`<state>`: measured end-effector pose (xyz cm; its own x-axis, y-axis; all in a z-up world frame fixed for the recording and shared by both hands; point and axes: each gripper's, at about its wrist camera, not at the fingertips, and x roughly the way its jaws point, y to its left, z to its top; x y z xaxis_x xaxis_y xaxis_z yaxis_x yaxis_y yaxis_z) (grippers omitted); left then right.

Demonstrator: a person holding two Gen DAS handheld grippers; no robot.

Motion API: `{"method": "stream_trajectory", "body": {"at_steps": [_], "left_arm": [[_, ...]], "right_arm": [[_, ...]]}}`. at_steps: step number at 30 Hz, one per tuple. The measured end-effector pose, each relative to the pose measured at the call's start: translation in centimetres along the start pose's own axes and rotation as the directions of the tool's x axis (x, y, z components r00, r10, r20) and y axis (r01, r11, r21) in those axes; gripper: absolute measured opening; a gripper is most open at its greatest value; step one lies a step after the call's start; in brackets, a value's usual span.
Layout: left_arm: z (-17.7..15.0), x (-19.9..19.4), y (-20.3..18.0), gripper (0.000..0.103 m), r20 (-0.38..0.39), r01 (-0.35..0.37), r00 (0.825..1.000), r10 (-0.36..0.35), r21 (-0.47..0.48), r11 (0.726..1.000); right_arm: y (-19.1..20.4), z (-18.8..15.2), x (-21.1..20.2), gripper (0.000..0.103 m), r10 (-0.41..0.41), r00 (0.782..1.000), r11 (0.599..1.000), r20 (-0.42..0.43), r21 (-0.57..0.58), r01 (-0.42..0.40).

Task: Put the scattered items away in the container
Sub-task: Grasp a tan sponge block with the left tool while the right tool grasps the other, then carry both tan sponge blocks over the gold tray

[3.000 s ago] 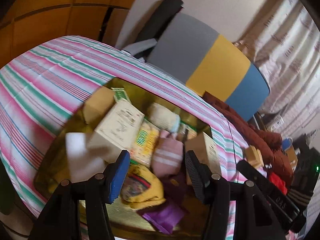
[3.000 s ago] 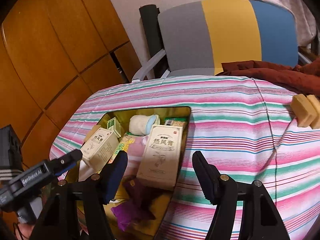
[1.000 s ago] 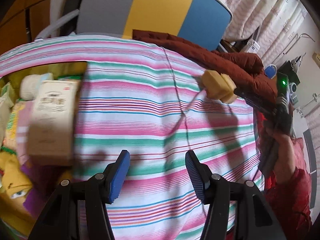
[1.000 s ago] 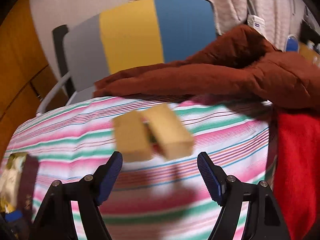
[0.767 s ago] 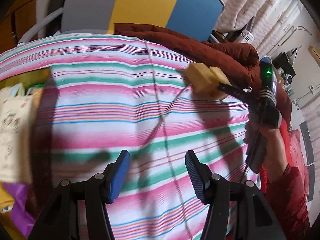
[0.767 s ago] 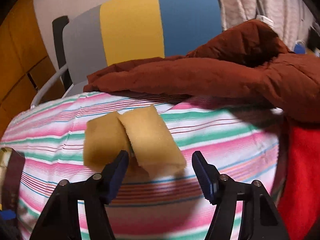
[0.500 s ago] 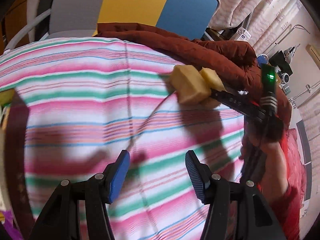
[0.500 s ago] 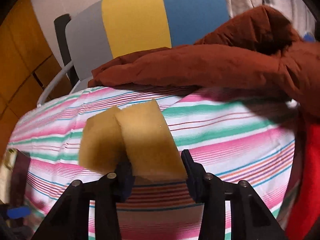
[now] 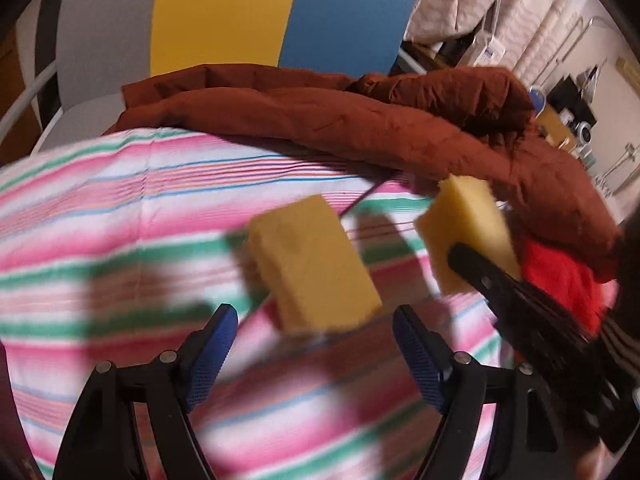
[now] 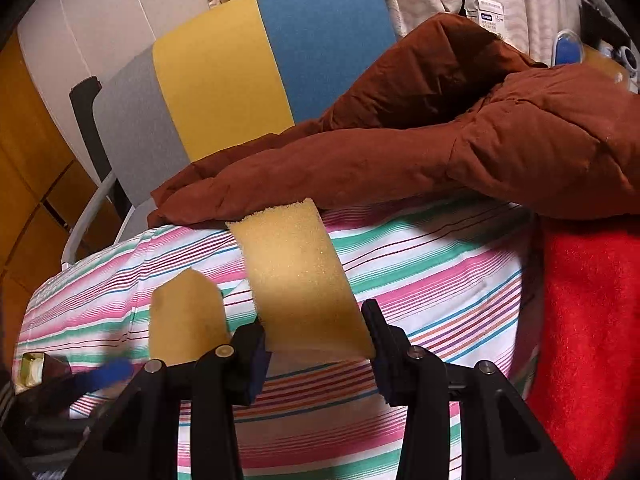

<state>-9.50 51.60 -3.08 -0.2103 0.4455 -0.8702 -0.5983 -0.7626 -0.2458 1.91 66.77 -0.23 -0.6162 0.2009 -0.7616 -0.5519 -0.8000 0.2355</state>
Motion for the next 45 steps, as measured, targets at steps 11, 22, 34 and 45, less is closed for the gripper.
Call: {"method": "stream_trajectory", "body": {"at_steps": [11, 22, 34, 45], "left_arm": [[-1.3, 2.1, 0.9, 0.051, -0.012, 0.043, 0.999, -0.043, 0.068, 0.997], [-5.3, -4.3, 2.8, 0.046, 0.045, 0.104, 0.993, -0.106, 0.060, 0.993], [-12.8, -11.6, 8.8, 0.046, 0.112, 0.131, 0.985, -0.128, -0.019, 0.991], [-18.0, -19.6, 17.1, 0.046, 0.224, 0.109, 0.971, -0.082, -0.109, 0.988]], "right_arm": [[-0.9, 0.1, 0.3, 0.043, 0.014, 1.000, 0.999, -0.010, 0.045, -0.014], [0.6, -0.9, 1.5, 0.043, 0.147, 0.988, 0.988, -0.040, 0.053, -0.144], [5.5, -3.1, 1.4, 0.043, 0.172, 0.984, 0.977, -0.046, -0.116, -0.176], [12.2, -5.6, -1.2, 0.043, 0.185, 0.981, 0.941, -0.053, -0.277, -0.193]]}}
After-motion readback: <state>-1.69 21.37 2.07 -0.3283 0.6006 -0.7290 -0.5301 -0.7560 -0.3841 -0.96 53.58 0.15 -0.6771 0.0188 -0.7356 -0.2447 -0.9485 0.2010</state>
